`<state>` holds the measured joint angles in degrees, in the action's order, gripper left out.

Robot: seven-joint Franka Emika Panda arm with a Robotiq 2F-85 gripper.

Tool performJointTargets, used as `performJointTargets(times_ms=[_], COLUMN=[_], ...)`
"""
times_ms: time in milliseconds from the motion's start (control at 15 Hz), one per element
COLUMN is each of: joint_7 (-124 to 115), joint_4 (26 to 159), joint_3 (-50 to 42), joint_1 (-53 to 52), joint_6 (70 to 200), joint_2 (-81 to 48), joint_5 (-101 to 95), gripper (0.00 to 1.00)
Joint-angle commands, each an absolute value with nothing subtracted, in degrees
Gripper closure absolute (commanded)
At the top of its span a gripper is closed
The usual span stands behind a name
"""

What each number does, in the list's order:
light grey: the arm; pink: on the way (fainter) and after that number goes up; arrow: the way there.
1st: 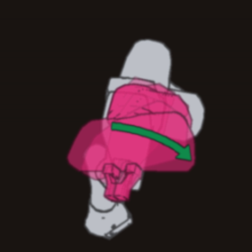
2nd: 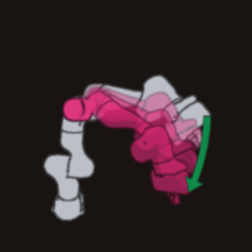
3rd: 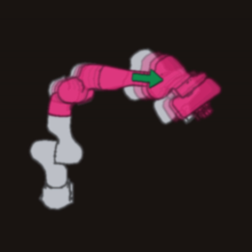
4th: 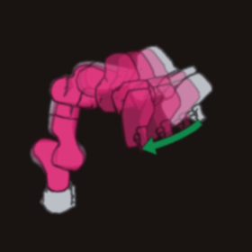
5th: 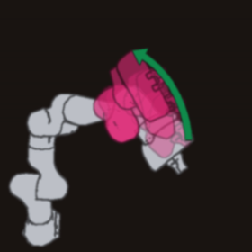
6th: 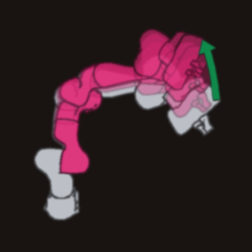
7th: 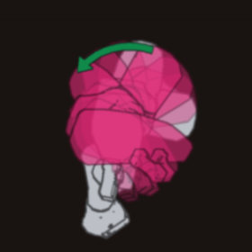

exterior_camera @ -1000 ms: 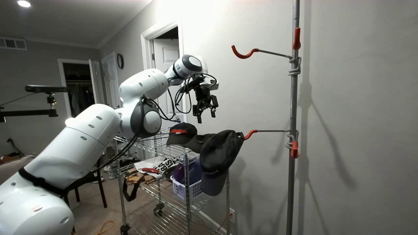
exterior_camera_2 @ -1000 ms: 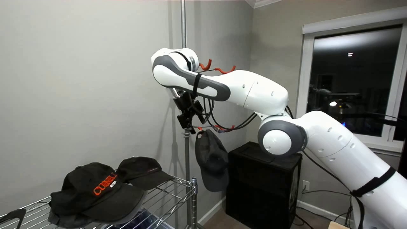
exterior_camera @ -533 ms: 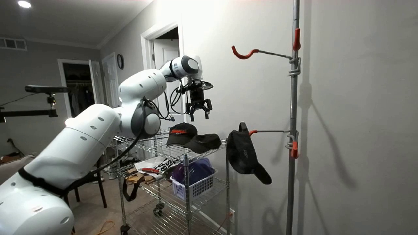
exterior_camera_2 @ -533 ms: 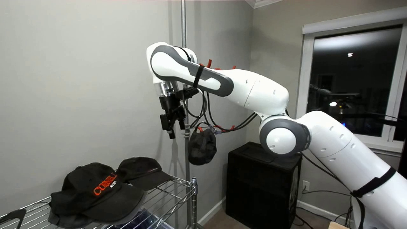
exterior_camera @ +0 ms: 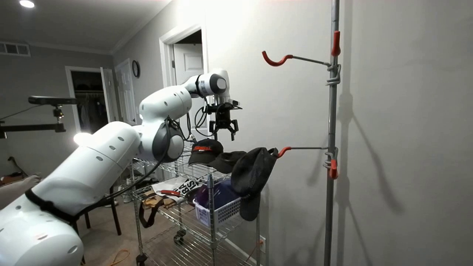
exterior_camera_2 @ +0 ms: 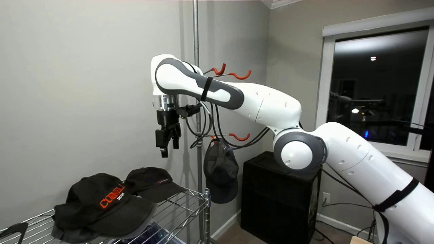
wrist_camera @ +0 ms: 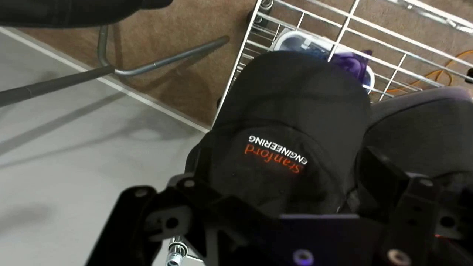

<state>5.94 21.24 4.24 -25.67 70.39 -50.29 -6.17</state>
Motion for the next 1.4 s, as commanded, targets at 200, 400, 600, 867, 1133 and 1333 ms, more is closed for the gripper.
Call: performJointTargets(times_ms=[200, 400, 600, 867, 1133, 1333], joint_7=[4.7, 3.5, 2.4, 0.0, -2.3, -2.8], joint_4=[21.8, 21.7, 21.3, 21.4, 21.5, 21.3], joint_3=[4.3, 4.6, 4.9, 4.6, 4.0, 4.9], joint_1=[-23.4, -22.6, -22.3, -21.7, -21.5, -21.1], joint_6=[80.2, 81.9, 85.0, 88.6, 89.6, 90.7], joint_2=[-54.8, -56.8, -58.7, -60.4, -61.1, -61.4], joint_5=[-4.3, -3.5, -2.2, -1.5, -2.0, -0.8], gripper=[0.00, 0.00, 0.00, 0.00, 0.00, 0.33])
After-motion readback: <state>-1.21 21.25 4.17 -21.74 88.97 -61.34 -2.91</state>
